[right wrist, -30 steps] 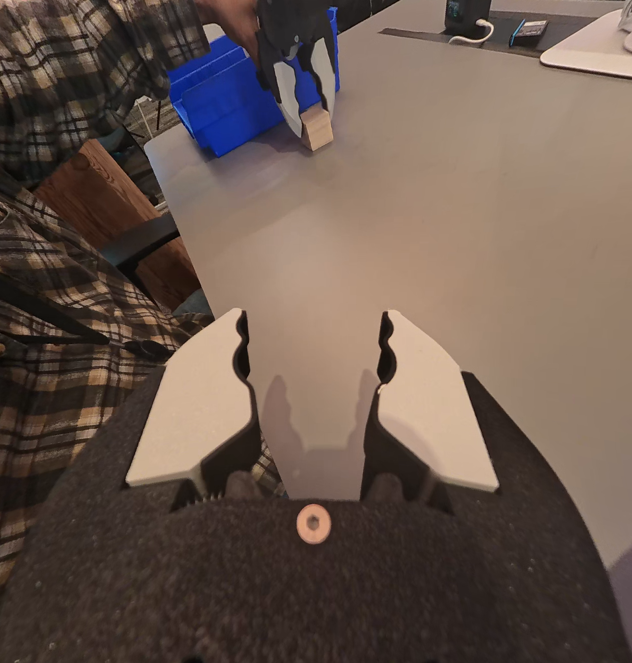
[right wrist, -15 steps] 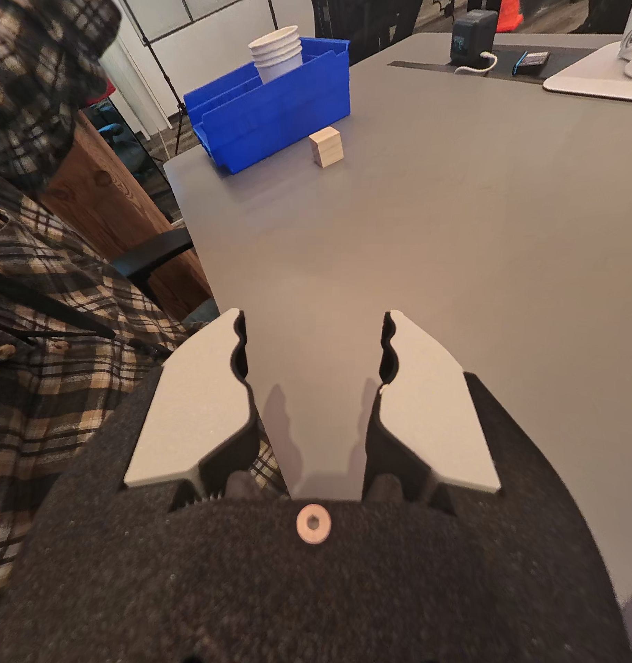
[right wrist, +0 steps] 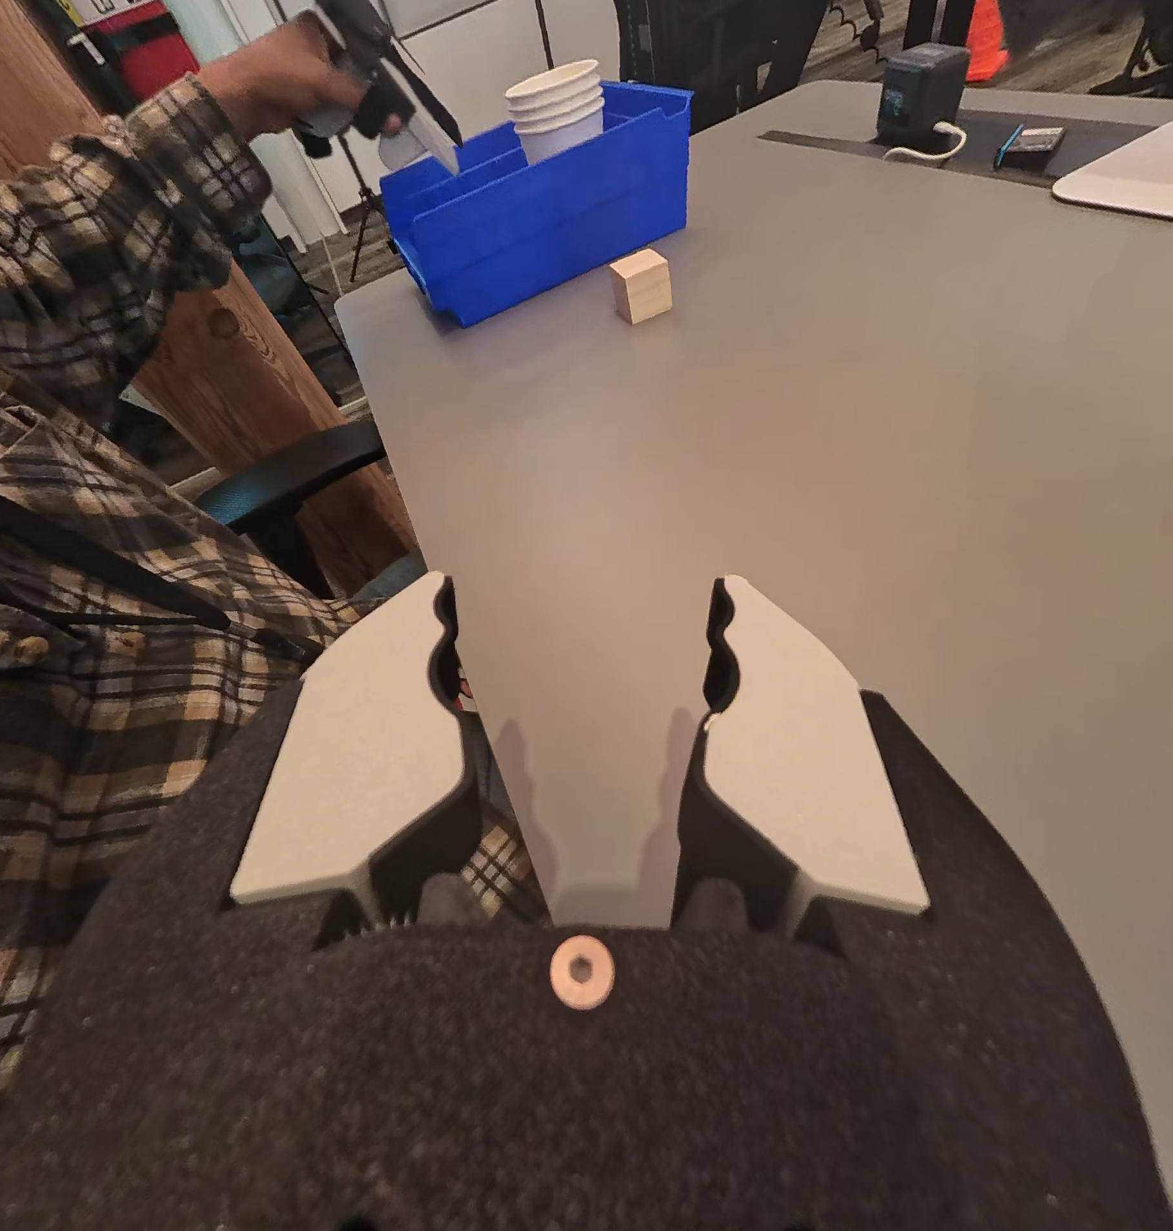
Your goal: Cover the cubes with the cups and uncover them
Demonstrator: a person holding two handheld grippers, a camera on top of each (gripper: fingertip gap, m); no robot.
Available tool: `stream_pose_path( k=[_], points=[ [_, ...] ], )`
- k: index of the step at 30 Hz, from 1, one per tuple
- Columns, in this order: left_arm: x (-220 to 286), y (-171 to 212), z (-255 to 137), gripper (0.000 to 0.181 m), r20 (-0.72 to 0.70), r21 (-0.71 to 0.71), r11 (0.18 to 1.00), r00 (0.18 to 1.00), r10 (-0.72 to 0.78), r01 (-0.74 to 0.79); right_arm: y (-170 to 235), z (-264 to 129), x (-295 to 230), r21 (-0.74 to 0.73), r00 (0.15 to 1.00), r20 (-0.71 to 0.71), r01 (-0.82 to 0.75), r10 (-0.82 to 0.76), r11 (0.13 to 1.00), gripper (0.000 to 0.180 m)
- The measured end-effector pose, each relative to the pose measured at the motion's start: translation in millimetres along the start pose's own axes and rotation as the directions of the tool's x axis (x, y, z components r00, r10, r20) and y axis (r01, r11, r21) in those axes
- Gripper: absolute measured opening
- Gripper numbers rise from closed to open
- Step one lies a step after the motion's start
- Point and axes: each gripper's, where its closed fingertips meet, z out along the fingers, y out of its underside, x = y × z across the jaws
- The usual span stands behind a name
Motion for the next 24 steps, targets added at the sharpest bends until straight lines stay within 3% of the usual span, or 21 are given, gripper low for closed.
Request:
stream_pose_path(
  k=[4,8,11,24],
  points=[
    [-12,-7,2,0.068,0.104,0.044,0.982,0.977,-0.186,0.182,-1,-2,-1,0.023,1.000,-0.006,-0.006,0.006,1.000,0.072],
    [-13,-10,8,0.064,0.140,0.121,0.948,0.940,-0.310,0.295,-3,0,-2,0.040,1.000,0.020,-0.011,0.010,0.999,0.072],
    [-13,1,21,0.066,0.146,0.100,0.925,0.914,-0.377,0.366,-3,0,-4,0.028,0.999,0.032,0.002,-0.003,1.000,0.072],
    [-16,14,51,0.068,0.171,0.009,0.905,0.891,-0.421,0.426,2,-15,0,0.055,1.000,0.023,-0.010,0.008,0.998,0.073]
  ],
)
